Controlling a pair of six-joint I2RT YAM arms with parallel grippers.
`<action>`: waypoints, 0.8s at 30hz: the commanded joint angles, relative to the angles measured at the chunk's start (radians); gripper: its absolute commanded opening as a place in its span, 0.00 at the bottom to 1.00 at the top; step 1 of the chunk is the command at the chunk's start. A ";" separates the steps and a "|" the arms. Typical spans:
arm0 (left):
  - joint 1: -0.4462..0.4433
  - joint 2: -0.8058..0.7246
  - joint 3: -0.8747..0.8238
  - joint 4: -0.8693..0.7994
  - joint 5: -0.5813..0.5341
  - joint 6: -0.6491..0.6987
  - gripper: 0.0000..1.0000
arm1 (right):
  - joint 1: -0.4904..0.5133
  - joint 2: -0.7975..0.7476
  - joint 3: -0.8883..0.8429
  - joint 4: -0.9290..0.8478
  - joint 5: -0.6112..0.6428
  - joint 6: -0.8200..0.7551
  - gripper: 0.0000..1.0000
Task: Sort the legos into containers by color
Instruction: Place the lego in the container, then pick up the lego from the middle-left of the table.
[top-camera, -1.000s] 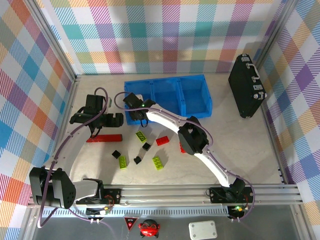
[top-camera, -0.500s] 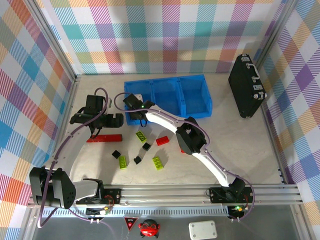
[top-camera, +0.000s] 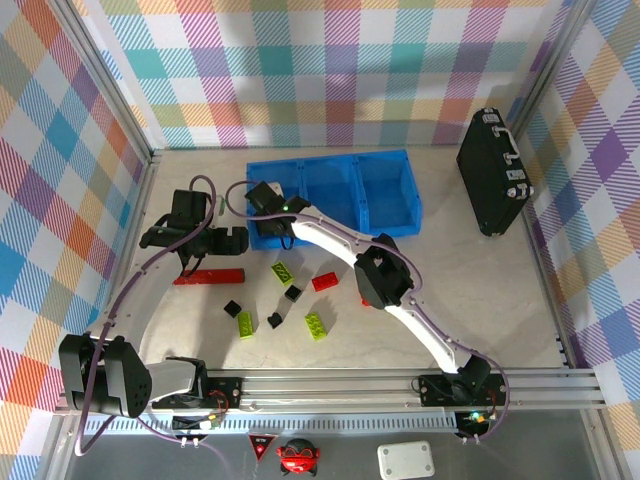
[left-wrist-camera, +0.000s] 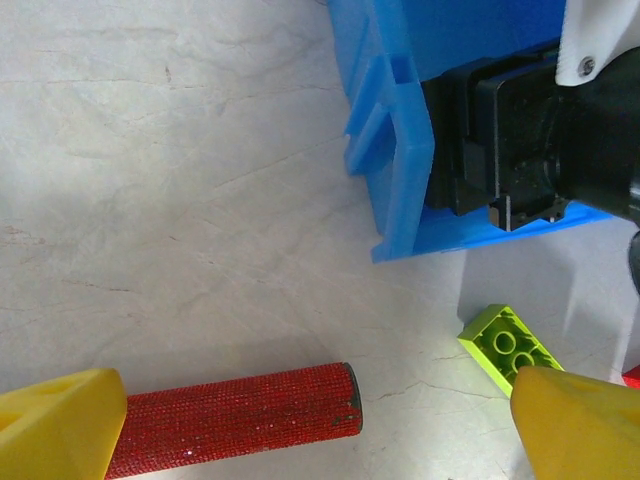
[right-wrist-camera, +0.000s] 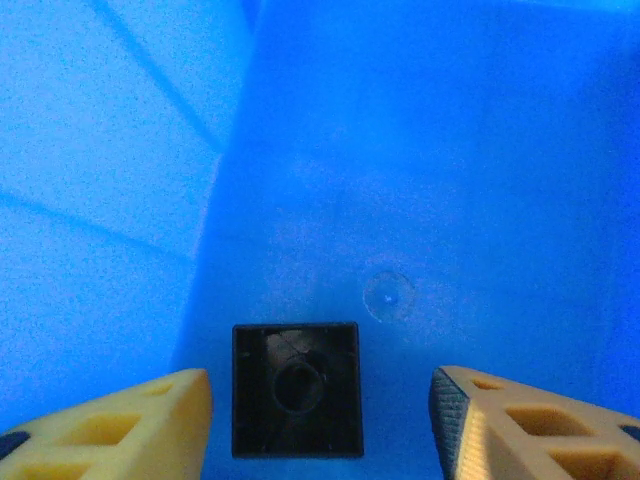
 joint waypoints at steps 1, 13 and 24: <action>-0.005 0.005 -0.002 0.009 0.038 -0.015 0.97 | 0.006 -0.126 0.033 -0.040 0.002 -0.020 0.62; -0.005 0.039 0.006 -0.001 0.071 -0.009 0.89 | 0.006 -0.288 -0.003 -0.204 -0.072 -0.021 0.61; -0.005 0.080 0.021 -0.017 0.087 -0.037 0.82 | 0.006 -0.546 -0.380 -0.223 -0.179 0.004 0.57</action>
